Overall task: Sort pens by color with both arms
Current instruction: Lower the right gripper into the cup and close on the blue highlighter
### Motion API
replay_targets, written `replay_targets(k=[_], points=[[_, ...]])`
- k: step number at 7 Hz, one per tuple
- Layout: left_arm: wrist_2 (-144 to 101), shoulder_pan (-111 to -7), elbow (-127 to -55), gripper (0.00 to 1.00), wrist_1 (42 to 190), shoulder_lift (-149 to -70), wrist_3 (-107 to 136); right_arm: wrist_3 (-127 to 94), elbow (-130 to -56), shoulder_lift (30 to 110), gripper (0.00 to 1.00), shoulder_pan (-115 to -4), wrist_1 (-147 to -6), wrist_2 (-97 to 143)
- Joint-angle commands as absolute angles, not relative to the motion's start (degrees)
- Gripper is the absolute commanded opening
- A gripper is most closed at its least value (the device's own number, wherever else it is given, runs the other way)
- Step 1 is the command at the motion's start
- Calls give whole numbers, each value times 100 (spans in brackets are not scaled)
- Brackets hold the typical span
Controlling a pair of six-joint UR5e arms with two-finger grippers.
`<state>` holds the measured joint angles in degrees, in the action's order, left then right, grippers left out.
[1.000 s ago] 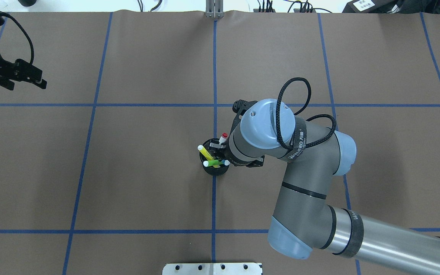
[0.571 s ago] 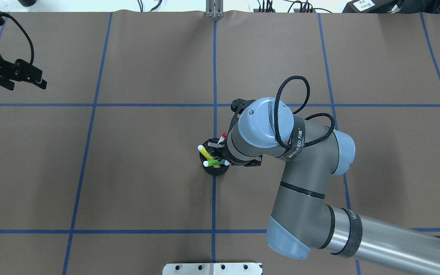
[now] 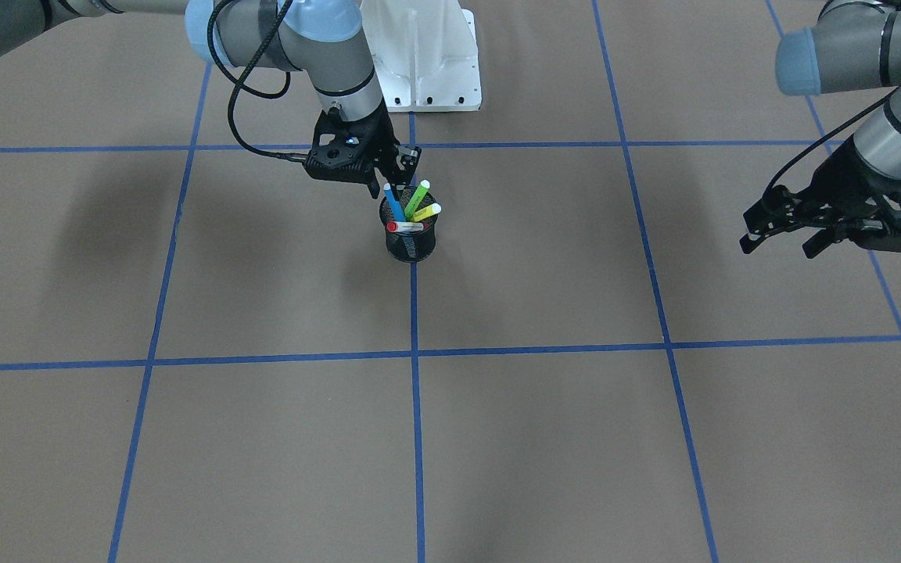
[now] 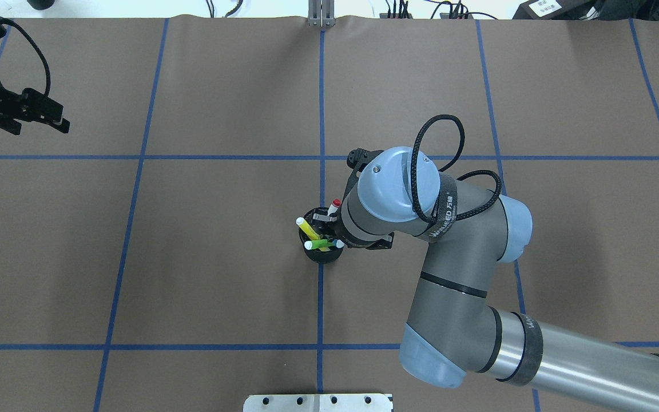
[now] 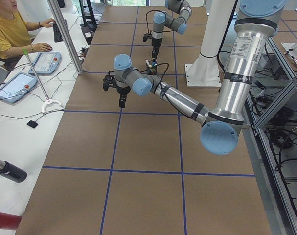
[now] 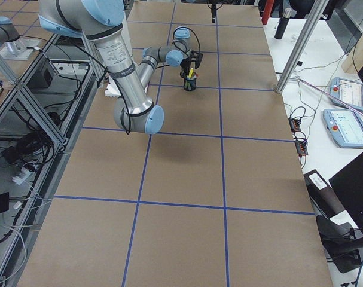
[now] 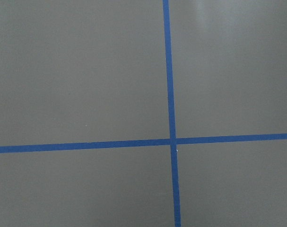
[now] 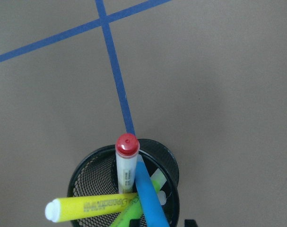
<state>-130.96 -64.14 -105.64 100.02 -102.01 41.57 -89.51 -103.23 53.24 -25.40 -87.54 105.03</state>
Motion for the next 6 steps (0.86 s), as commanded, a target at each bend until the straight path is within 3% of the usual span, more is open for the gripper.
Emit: replay_targets(k=[1, 3, 6], points=[[-13096, -6407, -10564, 100, 10002, -10195, 4157, -8947, -10327, 5283, 34, -2540, -8754, 10503], [-13096, -6407, -10564, 100, 10002, -10178, 4140, -8947, -10345, 5256, 0, -2540, -8754, 10503], [-13096, -6407, -10564, 100, 10002, -10178, 4140, -8947, -10930, 5291, 0, -2601, -9277, 10512]])
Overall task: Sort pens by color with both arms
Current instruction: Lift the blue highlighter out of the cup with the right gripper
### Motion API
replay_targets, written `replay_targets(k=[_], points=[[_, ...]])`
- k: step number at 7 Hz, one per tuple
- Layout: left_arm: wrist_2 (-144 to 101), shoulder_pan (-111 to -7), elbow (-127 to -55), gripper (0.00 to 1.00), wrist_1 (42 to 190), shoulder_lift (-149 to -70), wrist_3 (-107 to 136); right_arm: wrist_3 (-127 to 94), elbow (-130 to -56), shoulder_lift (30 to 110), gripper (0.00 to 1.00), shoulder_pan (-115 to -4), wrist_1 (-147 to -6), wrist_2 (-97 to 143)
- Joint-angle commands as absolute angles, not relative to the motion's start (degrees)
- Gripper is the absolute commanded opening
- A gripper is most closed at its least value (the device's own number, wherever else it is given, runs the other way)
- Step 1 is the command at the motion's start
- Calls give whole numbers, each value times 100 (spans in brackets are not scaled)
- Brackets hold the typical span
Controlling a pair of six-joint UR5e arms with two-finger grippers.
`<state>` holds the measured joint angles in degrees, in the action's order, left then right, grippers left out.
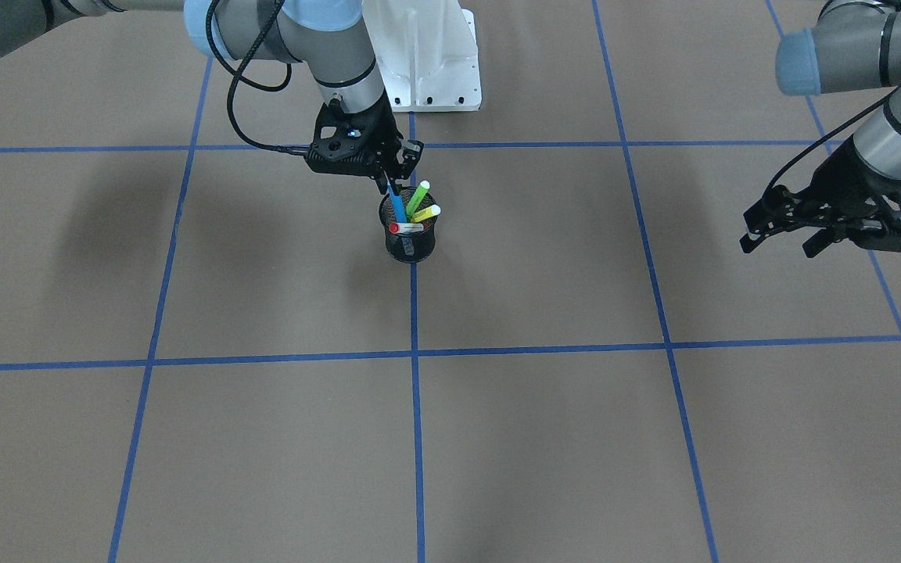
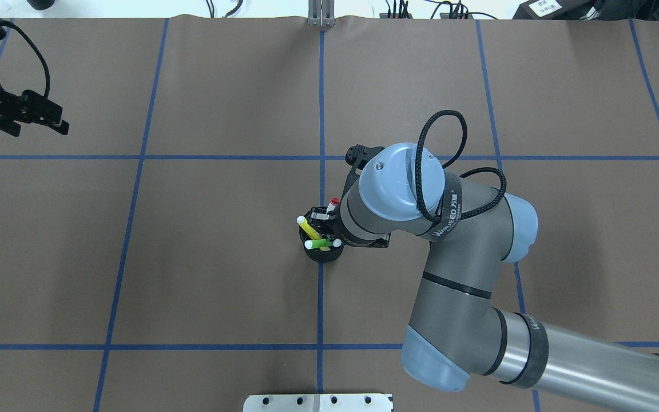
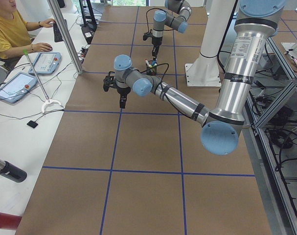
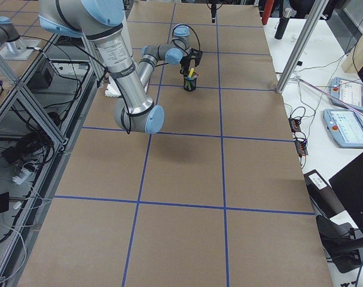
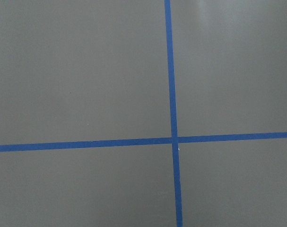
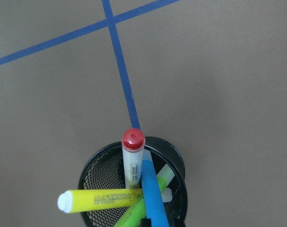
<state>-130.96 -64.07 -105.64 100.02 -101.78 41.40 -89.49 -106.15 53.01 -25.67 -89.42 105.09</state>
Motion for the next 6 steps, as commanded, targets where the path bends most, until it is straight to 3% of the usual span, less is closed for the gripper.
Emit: replay_targets(k=[1, 4, 6], points=[[-13096, -6407, -10564, 100, 10002, -10178, 4140, -8947, -11308, 5282, 0, -2645, -9612, 10520], [-13096, -6407, -10564, 100, 10002, -10195, 4148, -8947, -12178, 5003, 0, -3013, -10761, 10564], [-13096, -6407, -10564, 100, 10002, -10195, 4148, -8834, -12226, 4808, 0, -3268, -11039, 10364]])
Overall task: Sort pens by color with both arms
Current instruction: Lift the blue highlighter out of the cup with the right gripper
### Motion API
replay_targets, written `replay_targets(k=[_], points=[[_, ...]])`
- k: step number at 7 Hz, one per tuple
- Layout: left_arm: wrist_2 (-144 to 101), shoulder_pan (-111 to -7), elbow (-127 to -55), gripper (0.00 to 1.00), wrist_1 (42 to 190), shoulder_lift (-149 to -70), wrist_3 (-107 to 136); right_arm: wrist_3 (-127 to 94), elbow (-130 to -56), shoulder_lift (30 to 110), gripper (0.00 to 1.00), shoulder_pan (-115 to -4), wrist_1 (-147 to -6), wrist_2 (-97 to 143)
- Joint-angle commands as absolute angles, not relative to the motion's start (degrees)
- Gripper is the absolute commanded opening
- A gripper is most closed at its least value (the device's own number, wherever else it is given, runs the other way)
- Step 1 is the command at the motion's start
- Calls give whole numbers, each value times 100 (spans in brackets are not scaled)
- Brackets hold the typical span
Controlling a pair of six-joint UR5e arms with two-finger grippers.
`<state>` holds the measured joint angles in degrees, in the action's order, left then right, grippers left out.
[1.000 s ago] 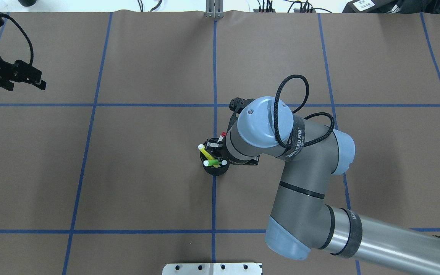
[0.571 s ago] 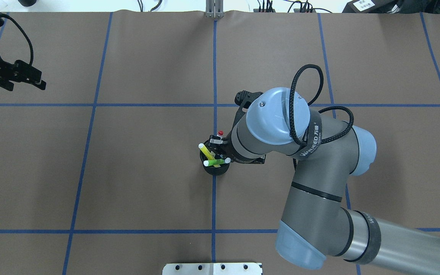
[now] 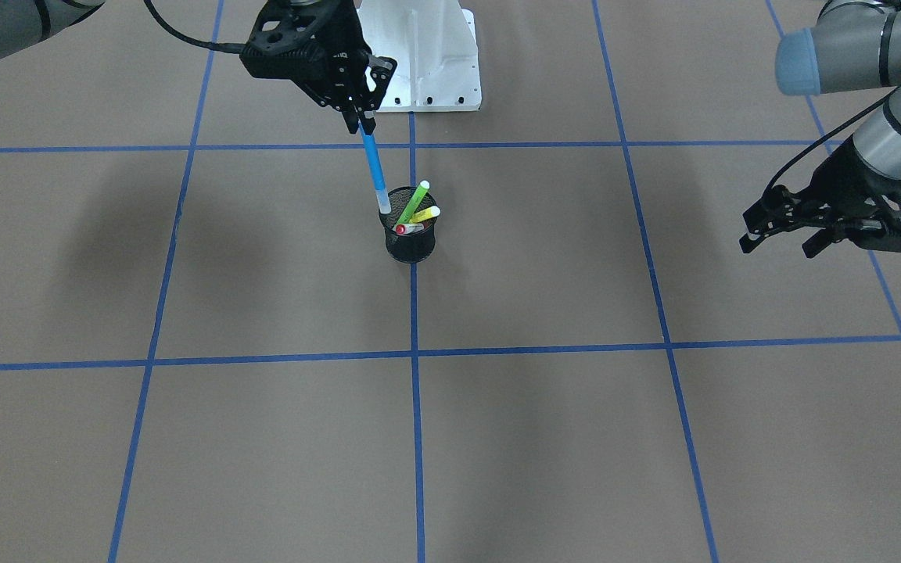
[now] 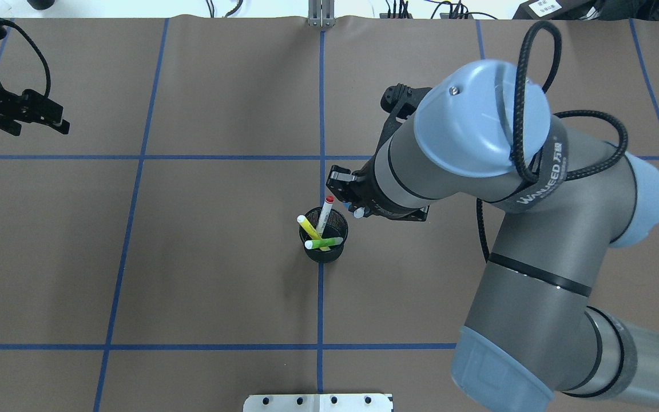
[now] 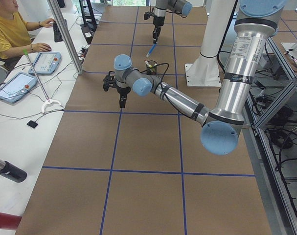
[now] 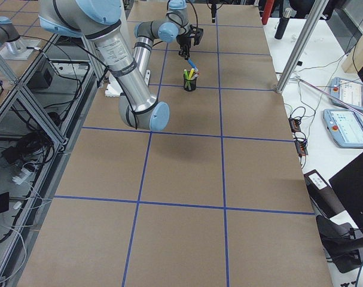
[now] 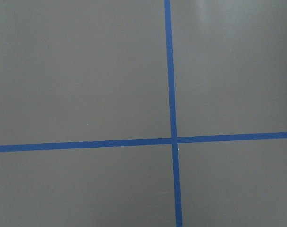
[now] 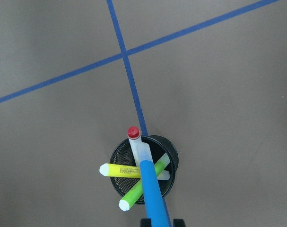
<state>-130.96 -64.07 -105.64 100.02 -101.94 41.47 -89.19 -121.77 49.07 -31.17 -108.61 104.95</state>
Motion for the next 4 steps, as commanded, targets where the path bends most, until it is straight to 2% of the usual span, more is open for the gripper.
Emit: replay_targets(k=[1, 4], points=[[-13096, -6407, -10573, 100, 10002, -10204, 4148, -8615, -12052, 4842, 0, -3270, -11030, 9553], [-13104, -6407, -10591, 100, 10011, -10204, 4157, -8061, -11060, 4869, 0, -3270, -10681, 8424]])
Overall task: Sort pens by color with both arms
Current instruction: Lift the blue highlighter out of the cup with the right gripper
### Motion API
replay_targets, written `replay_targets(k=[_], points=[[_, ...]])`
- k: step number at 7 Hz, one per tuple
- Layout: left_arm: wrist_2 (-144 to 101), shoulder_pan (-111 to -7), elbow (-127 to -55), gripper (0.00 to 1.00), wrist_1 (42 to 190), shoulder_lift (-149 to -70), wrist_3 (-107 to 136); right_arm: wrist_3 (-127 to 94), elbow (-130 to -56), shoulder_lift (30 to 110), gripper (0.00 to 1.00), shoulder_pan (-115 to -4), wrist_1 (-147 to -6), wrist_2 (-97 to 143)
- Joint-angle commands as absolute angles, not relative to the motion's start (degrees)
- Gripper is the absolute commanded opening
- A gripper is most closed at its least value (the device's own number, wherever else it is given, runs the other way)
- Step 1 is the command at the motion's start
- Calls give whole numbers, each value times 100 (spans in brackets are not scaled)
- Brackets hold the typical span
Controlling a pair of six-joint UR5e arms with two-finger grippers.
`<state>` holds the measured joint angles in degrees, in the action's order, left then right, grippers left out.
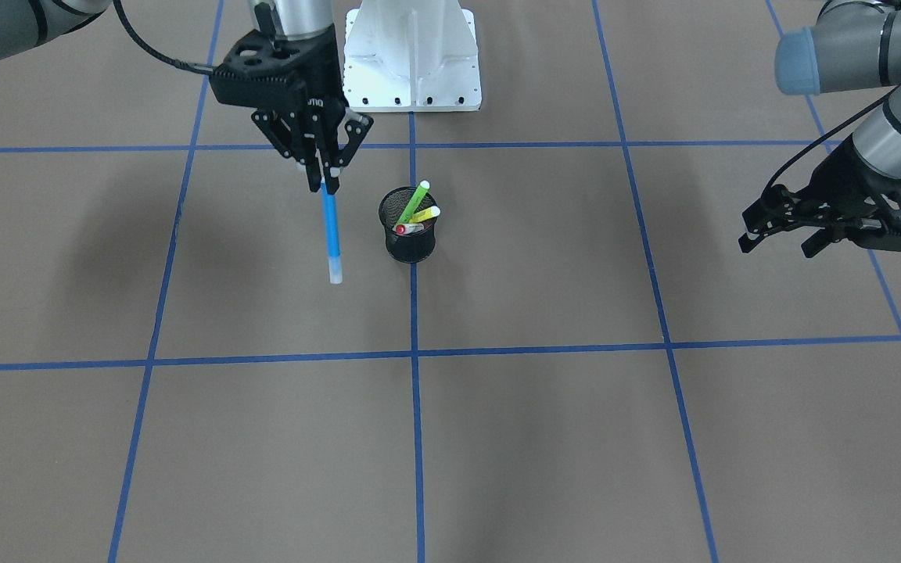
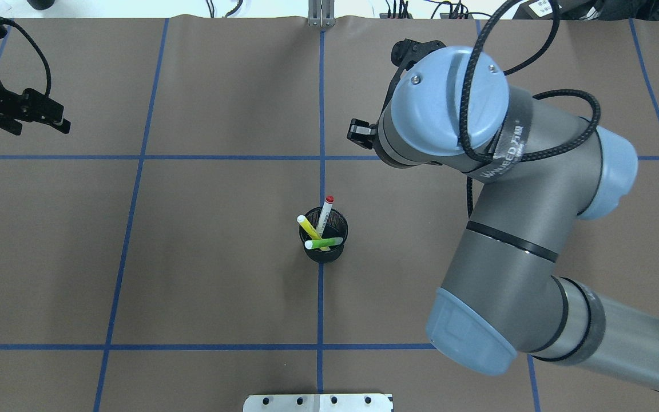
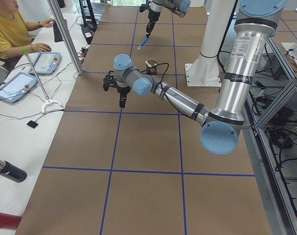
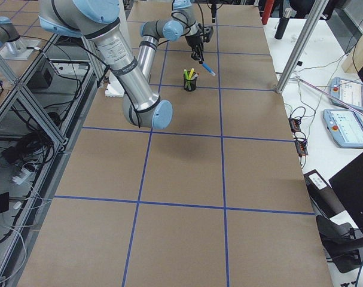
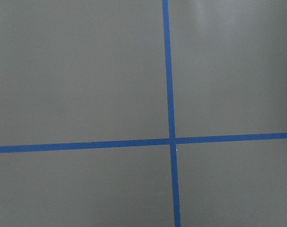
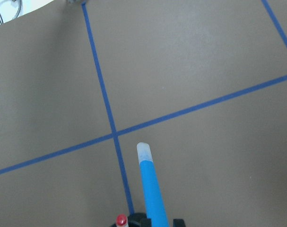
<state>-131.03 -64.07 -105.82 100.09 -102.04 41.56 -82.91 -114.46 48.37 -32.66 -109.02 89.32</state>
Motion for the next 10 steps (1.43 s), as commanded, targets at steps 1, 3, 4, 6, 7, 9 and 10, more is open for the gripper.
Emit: replay_targets(k=[1, 3, 4, 6, 7, 9, 10], points=[[-13104, -6407, -10608, 100, 10011, -10204, 4157, -8051, -10726, 4956, 0, -3252, -10087, 8046], [-13104, -6407, -10608, 100, 10011, -10195, 4157, -8051, -9770, 5053, 0, -3208, -8918, 7368], [-13113, -6407, -10608, 100, 10011, -10195, 4157, -8016, -9173, 5071, 0, -3208, -8216, 6982], [-13113, -6407, -10608, 100, 10011, -10178, 4157, -7568, -8152, 5054, 0, -3269, -7300, 6418], [-13113, -6399, -10600, 100, 10019, -10169, 4157, -7559, -7747, 5045, 0, -3304, -6782, 6416], [-13105, -6390, -10582, 100, 10020, -10186, 4149, -7376, -7235, 5045, 0, -3348, -6066, 6442], [-13104, -6390, -10582, 100, 10020, -10195, 4148, -7278, -7233, 5045, 0, -3349, -6056, 6468]])
